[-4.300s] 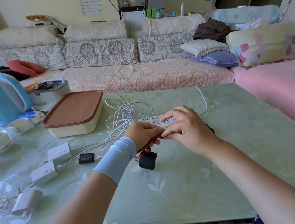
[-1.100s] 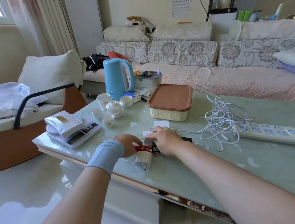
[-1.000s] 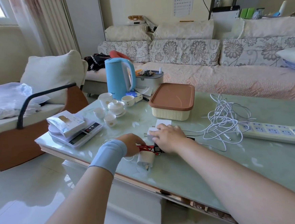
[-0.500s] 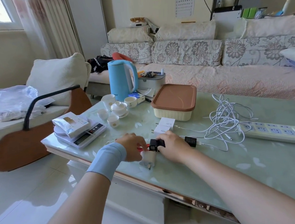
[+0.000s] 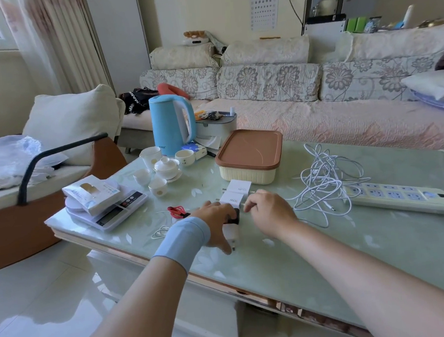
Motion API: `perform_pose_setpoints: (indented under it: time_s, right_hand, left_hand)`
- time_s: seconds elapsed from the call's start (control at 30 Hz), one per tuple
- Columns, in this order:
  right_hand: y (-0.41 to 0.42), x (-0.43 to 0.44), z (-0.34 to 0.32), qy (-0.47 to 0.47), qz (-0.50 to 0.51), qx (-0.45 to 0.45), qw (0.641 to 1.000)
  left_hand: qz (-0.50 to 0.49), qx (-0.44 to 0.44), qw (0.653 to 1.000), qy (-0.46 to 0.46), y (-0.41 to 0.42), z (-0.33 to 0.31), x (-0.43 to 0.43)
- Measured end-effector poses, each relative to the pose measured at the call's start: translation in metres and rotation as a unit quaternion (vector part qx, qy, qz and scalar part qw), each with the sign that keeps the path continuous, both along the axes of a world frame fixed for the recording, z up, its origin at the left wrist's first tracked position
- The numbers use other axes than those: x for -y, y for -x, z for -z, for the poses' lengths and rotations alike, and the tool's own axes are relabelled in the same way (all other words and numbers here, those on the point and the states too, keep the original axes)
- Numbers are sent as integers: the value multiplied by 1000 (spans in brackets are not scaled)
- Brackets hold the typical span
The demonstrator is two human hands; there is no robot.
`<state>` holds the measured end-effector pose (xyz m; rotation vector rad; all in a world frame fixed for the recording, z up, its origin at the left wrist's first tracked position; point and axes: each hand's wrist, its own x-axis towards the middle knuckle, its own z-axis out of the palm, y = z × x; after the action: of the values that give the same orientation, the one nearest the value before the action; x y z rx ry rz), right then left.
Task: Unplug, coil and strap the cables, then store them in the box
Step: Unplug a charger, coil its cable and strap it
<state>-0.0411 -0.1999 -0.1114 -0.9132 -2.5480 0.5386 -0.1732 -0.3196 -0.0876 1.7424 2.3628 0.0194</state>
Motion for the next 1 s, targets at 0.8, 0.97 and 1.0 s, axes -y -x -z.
perform_pose_setpoints:
  time_s: [0.8,0.97,1.0]
  right_hand:
    - [-199,-75,-18,88,37,216,972]
    - [-220,-91,-11,90,96,250,959]
    - [-222,-94,-9,92,98,250,959]
  left_hand:
    - [151,96,978,108,-170,-7,-113]
    - [84,137,984,82,-186,-23,-125]
    - [64,116,990,51,-186,-26,-129]
